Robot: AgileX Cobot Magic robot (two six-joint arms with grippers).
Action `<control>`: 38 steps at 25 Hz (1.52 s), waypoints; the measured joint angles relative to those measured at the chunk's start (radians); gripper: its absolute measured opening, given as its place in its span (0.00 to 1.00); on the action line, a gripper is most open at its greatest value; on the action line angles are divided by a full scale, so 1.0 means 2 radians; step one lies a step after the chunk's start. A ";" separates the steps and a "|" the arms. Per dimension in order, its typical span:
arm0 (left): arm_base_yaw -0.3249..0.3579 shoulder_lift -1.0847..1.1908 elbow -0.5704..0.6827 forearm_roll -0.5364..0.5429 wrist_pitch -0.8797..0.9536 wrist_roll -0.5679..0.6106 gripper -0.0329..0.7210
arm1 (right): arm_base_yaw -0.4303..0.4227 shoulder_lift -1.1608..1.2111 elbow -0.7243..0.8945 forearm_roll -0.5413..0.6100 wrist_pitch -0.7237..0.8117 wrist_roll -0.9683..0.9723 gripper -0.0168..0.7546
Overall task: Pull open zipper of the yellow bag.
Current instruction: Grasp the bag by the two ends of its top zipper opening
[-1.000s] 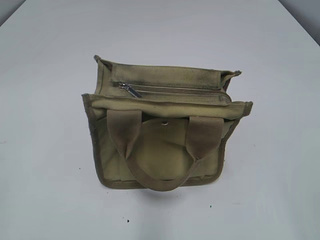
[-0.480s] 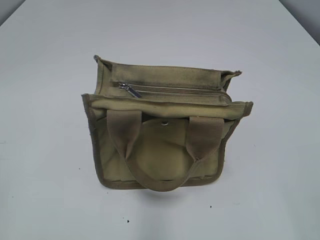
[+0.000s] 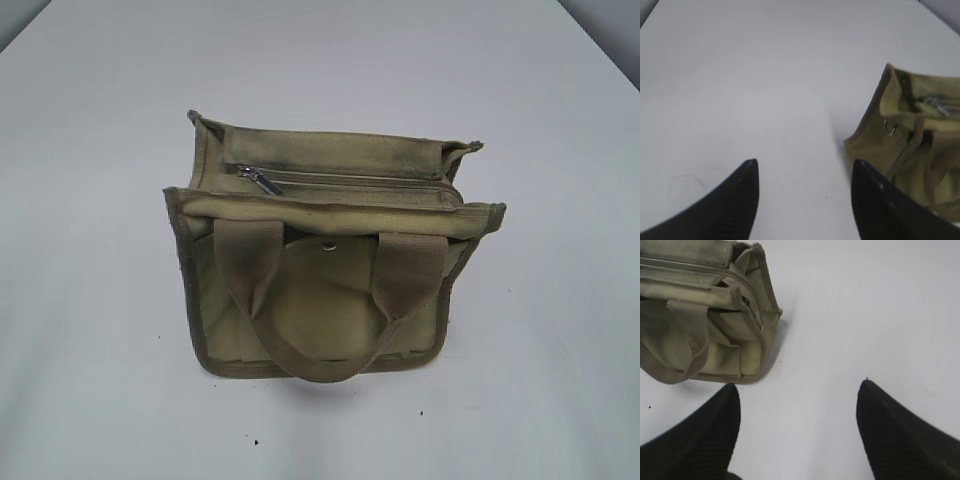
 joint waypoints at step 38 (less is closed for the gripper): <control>-0.090 0.730 -0.293 -0.467 0.052 0.225 0.63 | 0.269 0.718 -0.412 0.038 -0.119 -0.231 0.60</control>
